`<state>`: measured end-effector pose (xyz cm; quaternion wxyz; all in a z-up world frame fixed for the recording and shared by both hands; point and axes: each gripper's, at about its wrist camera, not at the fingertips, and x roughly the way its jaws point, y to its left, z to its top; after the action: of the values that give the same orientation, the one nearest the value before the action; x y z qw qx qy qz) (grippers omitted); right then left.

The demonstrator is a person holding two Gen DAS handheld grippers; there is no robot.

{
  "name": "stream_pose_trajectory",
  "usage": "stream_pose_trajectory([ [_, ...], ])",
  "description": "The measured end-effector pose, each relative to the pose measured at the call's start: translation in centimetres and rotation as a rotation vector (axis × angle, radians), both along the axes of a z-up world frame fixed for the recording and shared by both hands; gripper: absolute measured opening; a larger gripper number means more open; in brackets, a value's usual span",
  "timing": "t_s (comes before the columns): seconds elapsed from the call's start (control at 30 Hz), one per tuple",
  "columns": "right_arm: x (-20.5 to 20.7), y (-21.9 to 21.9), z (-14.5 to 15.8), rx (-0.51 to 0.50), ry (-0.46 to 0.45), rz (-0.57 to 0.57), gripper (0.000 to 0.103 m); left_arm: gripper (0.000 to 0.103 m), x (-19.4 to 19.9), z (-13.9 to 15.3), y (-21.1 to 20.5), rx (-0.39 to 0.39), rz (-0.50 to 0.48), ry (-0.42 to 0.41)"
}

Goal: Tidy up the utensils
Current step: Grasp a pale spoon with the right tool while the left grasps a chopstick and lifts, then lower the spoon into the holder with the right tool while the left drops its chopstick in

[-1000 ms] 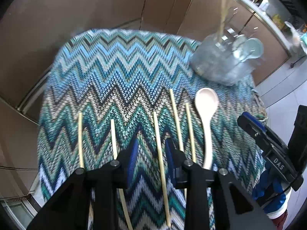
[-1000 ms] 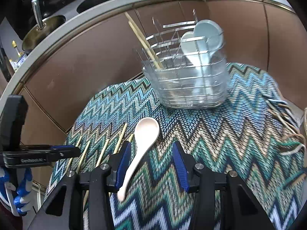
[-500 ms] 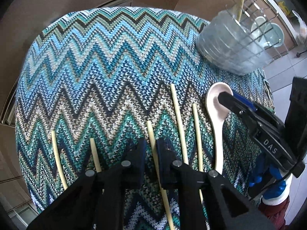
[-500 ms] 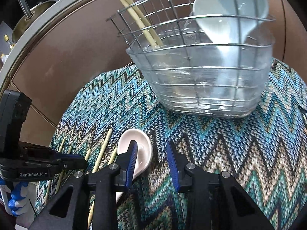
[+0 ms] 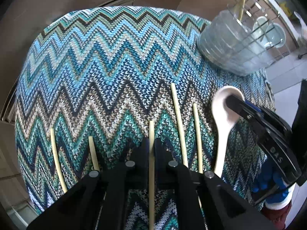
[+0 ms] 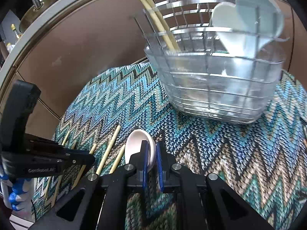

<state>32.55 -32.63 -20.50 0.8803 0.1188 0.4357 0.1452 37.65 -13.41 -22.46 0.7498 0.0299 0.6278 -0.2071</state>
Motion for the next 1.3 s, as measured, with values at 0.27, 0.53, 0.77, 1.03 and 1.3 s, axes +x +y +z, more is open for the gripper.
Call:
stream_pose_trajectory([
  [0.27,-5.1,-1.0,3.9,-0.039,-0.107,-0.053,0.008,0.005,-3.9,4.3,3.2,-0.116,0.087,-0.156],
  [0.53,-10.7,-1.2,8.2,-0.081,-0.212,-0.092,0.008,0.005,-9.1,10.9,4.1,-0.164,0.114,-0.330],
  [0.77,-13.5,-2.3,13.2,-0.137,-0.343,-0.168,0.008,0.005,-12.4,18.2,4.8,-0.227,0.135,-0.516],
  [1.03,-12.7,-5.4,19.0,-0.226,-0.540,-0.296,0.008,0.005,-10.9,25.1,1.3,-0.350,0.160,-0.722],
  [1.3,-7.4,-6.7,20.6,-0.335,-0.652,-0.364,0.008,0.005,-4.8,27.8,-3.3,-0.467,0.207,-0.821],
])
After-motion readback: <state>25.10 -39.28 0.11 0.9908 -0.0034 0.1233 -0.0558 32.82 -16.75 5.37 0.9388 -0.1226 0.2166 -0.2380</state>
